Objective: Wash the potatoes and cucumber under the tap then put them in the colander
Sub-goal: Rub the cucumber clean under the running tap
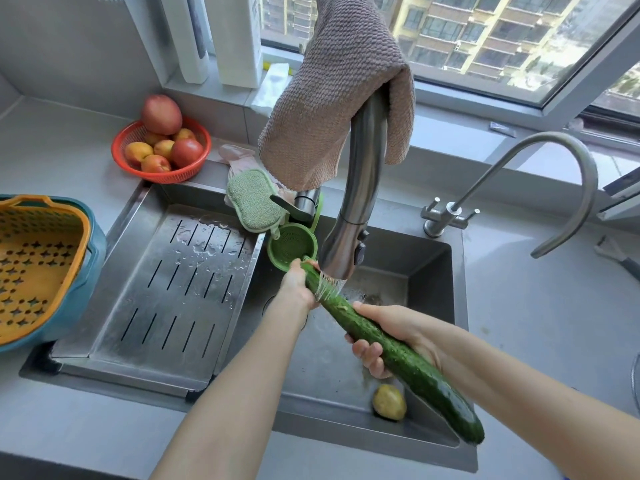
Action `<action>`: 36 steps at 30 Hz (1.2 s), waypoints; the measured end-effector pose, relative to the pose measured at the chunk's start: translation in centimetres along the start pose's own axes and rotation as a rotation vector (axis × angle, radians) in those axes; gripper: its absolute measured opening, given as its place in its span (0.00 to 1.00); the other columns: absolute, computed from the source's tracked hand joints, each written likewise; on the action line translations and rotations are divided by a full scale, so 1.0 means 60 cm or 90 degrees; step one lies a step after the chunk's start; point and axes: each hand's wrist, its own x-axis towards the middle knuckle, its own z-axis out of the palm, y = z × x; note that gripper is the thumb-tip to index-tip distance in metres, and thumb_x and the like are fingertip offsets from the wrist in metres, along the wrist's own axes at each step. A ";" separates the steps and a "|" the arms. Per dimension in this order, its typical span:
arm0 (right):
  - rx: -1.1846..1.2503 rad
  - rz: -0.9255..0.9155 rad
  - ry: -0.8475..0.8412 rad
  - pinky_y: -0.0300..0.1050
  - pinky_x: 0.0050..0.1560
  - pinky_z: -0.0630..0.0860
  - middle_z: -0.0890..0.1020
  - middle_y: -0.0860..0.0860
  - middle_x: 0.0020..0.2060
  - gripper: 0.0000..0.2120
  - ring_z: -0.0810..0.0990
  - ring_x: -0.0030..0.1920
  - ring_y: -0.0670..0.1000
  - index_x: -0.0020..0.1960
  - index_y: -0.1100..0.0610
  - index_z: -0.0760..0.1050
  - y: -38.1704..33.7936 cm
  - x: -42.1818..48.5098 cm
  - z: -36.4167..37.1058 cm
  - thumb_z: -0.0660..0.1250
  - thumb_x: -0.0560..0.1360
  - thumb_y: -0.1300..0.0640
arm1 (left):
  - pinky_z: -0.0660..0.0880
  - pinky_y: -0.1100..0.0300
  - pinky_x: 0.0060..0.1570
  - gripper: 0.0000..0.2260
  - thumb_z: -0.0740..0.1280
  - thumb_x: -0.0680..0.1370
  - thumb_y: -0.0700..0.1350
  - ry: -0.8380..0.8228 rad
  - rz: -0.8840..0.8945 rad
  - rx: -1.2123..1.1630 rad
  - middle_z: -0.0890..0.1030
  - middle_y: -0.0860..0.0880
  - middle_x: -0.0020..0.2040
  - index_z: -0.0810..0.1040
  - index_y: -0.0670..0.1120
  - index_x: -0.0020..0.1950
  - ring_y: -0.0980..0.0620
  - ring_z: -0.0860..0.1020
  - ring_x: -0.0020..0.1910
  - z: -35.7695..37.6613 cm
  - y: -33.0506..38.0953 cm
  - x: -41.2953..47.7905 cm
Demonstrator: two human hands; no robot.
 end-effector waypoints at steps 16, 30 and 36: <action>0.097 -0.014 -0.034 0.34 0.21 0.72 0.72 0.54 0.22 0.21 0.71 0.17 0.48 0.39 0.63 0.69 -0.075 0.055 0.044 0.50 0.82 0.51 | 0.75 0.46 0.49 0.25 0.51 0.81 0.58 -0.010 -0.010 0.422 0.76 0.40 0.49 0.73 0.38 0.58 0.43 0.77 0.46 -0.060 0.019 -0.054; -0.053 -0.060 0.108 0.35 0.20 0.71 0.69 0.57 0.32 0.07 0.72 0.17 0.51 0.48 0.62 0.62 -0.042 0.042 0.018 0.51 0.80 0.58 | 0.69 0.52 0.41 0.20 0.53 0.83 0.46 0.118 0.332 0.771 0.77 0.38 0.39 0.76 0.37 0.40 0.39 0.76 0.44 -0.078 -0.051 -0.028; -0.051 -0.094 0.144 0.35 0.22 0.71 0.70 0.57 0.32 0.08 0.72 0.19 0.50 0.54 0.63 0.63 -0.049 0.030 -0.001 0.53 0.80 0.57 | 0.73 0.57 0.44 0.25 0.62 0.76 0.40 0.101 0.261 0.667 0.72 0.40 0.66 0.63 0.45 0.73 0.43 0.74 0.52 -0.086 -0.025 -0.031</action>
